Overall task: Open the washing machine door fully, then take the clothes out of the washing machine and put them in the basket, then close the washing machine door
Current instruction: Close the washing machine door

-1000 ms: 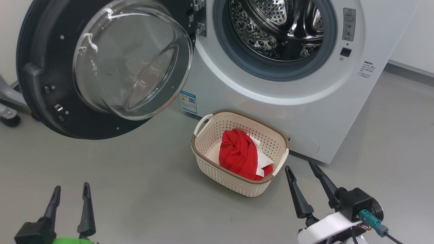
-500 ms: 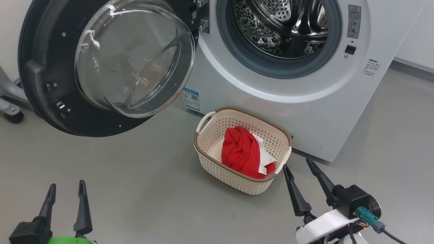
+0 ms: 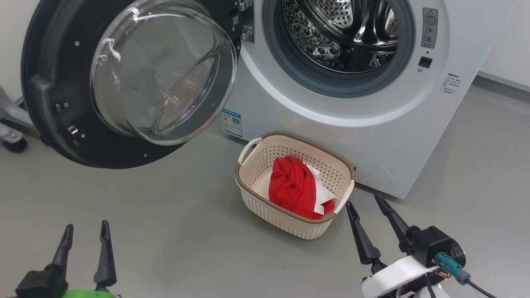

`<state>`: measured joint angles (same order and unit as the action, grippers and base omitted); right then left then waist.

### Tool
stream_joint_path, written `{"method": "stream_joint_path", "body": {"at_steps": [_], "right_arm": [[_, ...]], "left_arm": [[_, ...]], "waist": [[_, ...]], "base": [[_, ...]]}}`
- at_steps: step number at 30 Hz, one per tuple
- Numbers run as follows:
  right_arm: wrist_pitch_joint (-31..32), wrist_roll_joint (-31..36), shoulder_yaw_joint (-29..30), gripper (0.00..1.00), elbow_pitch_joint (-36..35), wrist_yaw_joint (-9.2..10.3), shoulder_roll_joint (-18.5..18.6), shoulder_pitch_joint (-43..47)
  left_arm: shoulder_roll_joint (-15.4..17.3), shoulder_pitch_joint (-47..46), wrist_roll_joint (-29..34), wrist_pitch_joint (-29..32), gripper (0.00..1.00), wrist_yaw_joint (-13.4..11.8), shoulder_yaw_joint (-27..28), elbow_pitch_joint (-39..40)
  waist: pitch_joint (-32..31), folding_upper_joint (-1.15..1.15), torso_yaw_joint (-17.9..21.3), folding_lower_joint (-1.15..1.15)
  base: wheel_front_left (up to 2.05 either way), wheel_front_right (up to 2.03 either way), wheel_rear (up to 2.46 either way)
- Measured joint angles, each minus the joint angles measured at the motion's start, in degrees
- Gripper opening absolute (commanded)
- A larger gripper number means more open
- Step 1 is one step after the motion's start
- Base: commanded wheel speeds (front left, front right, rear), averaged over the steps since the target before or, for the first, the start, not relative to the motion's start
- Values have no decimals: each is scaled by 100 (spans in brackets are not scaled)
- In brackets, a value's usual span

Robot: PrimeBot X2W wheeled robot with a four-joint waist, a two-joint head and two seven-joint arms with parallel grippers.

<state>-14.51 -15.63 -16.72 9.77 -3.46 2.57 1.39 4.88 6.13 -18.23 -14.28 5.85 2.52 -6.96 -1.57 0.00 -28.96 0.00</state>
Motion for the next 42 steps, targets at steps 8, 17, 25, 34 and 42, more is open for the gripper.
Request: {"method": "stream_joint_path", "body": {"at_steps": [8, 17, 25, 34, 42], "right_arm": [[0, -31, -2, 100, 4, 4, 0, 0], [0, -122, -12, 100, 3, 10, 0, 0], [0, -155, -5, 100, -2, 59, 0, 0], [0, -158, -7, 100, -10, 65, 0, 0], [0, -182, -8, 100, -18, 90, 0, 1]], "left_arm": [[5, 1, 1, 0, 100, 0, -11, 1], [9, 3, 1, 0, 100, 1, -46, 0], [10, 3, 1, 0, 100, 1, -54, -5], [10, 3, 1, 0, 100, 1, -56, -12], [25, 3, 1, 0, 0, 7, -96, -29]], "waist": [[-29, 0, 25, 0], [-42, 0, 36, 0], [-33, 0, 31, 0], [-28, 0, 26, 0], [-33, 0, 30, 0]], "base": [[0, 0, 0], [0, 0, 0], [0, 0, 0], [0, 0, 0], [0, 0, 0]]}}
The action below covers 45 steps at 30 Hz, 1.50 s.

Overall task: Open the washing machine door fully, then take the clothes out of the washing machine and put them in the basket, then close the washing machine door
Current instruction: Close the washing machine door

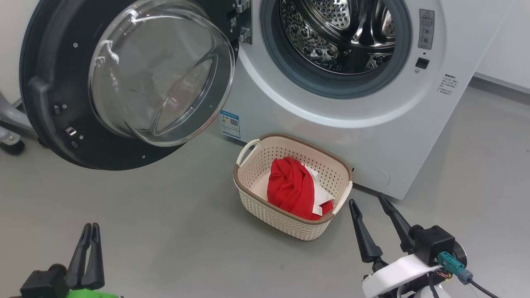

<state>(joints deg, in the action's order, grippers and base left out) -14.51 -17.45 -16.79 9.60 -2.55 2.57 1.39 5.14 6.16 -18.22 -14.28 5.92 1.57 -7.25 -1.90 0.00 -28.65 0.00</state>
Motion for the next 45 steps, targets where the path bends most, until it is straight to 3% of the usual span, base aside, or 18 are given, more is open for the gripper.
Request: {"method": "stream_joint_path", "body": {"at_steps": [11, 18, 24, 32, 38, 45], "right_arm": [[0, -2, -233, 100, -40, 26, 0, 20], [0, 126, -417, 100, -198, 71, 2, 11], [30, 376, -479, 100, -450, 120, 38, -235], [119, 514, -498, 100, -604, 126, 155, -508], [179, 610, -527, 100, -660, 125, 181, -694], [186, 650, -583, 100, -661, 119, 190, -853]], "left_arm": [[70, 8, -178, 0, 0, 0, 244, 75], [374, 1, -296, 0, 0, 0, 753, 431], [1082, -322, -447, 10, 0, 1, 1357, 814], [2015, -1449, -994, 318, 0, 3, 2335, 878], [2290, -2246, -2003, 799, 0, -11, 3059, 227], [2744, -2913, -2652, 1384, 0, -381, 3788, -988]], "waist": [[63, 0, 137, 0], [275, 0, 378, 0], [664, 0, 639, 0], [1183, 0, 948, 0], [1547, 0, 1173, 0], [1875, 0, 1456, 0]], "base": [[0, 0, 0], [0, 0, 0], [0, 0, 0], [0, 0, 0], [0, 0, 0], [0, 0, 0]]}}
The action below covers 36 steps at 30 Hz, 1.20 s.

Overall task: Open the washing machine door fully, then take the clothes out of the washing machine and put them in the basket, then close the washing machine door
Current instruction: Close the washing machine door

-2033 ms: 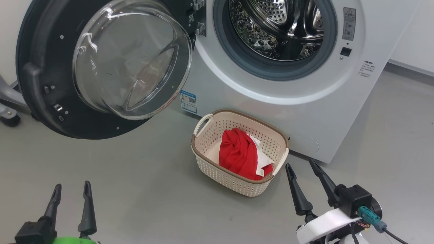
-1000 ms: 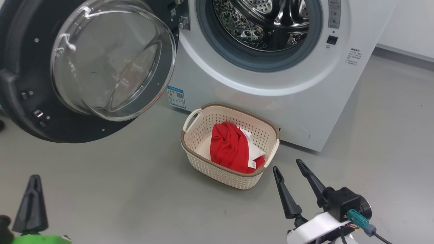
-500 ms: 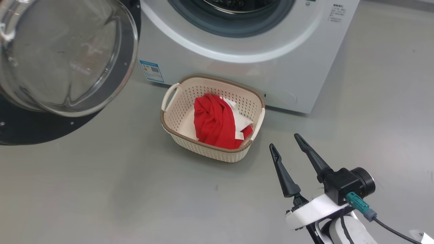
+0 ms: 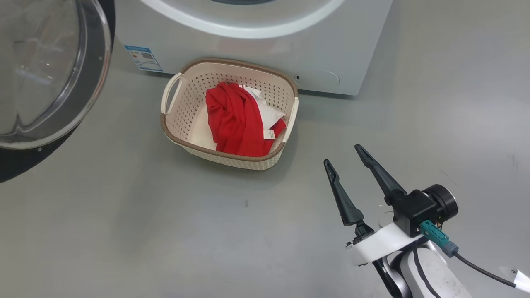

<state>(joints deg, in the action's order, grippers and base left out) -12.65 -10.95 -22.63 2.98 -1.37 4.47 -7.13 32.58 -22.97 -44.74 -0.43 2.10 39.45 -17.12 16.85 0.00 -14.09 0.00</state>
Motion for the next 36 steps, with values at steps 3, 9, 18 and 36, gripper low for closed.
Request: {"method": "stream_joint_path", "body": {"at_steps": [3, 9, 18, 36], "right_arm": [[-1, 0, 0, 100, 19, -9, 4, -29], [-1, 0, -53, 100, 54, -33, 0, -98], [-2, 22, -42, 100, 81, -24, 1, -99], [-2, 88, -68, 100, 105, -7, 5, -215]], "left_arm": [[96, -294, -246, 253, 0, -155, 187, -464], [127, -703, -825, 739, 0, -714, 786, -1351], [241, -1349, -1238, 1435, 0, -822, 873, -2140], [318, -2033, -1728, 2005, 0, -893, 1220, -3265]], "waist": [[94, 0, 129, 0], [211, 0, 370, 0], [324, 0, 550, 0], [418, 0, 618, 0]], "base": [[0, 0, 0], [0, 0, 0], [0, 0, 0], [0, 0, 0]]}}
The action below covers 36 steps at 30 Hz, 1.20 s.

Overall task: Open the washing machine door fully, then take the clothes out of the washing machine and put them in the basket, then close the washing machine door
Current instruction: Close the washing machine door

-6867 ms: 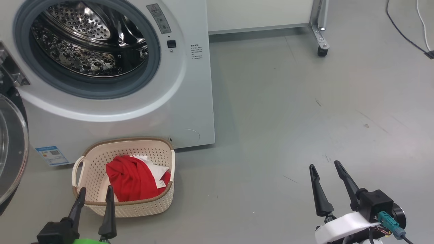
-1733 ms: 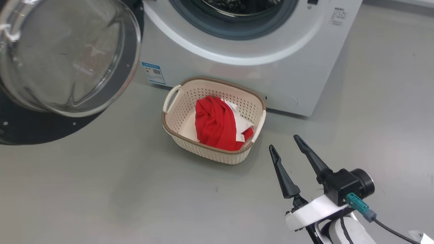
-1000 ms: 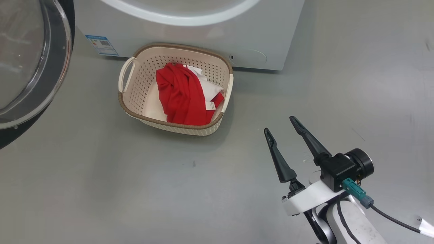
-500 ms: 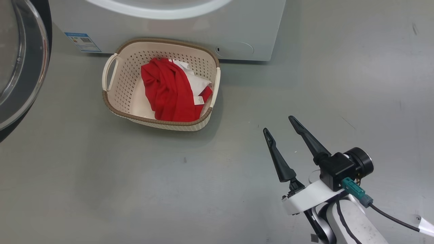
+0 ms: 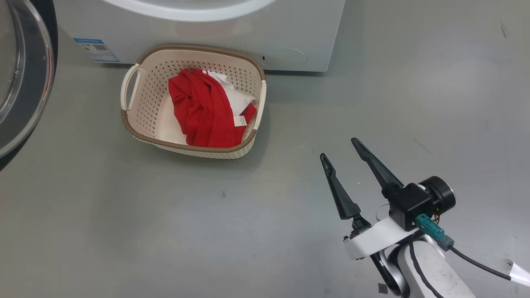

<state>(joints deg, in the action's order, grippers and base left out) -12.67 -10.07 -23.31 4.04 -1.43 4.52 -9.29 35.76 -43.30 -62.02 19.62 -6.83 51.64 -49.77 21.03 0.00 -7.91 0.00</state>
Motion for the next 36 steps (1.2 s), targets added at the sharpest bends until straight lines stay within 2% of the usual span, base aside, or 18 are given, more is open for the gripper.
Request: {"method": "stream_joint_path", "body": {"at_steps": [6, 21, 32, 36], "right_arm": [[0, 8, -3, 100, 4, 0, 4, -12], [0, 18, -27, 100, 27, 9, 34, -79], [0, 18, -27, 100, 57, 13, 44, -80], [0, 16, -16, 100, 87, 14, 49, -82]], "left_arm": [[24, -249, -137, 104, 0, -1, 177, -263], [244, -441, -47, 315, 0, -2, 54, -770], [346, -515, -49, 1002, 0, -42, -256, -878], [294, -515, -34, 1369, 0, 43, -454, -962]], "waist": [[5, 0, 18, 0], [-9, 0, 51, 0], [-53, 0, 19, 0], [-92, 0, -13, 0]], "base": [[0, 0, 0], [0, 0, 0], [0, 0, 0], [0, 0, 0]]}}
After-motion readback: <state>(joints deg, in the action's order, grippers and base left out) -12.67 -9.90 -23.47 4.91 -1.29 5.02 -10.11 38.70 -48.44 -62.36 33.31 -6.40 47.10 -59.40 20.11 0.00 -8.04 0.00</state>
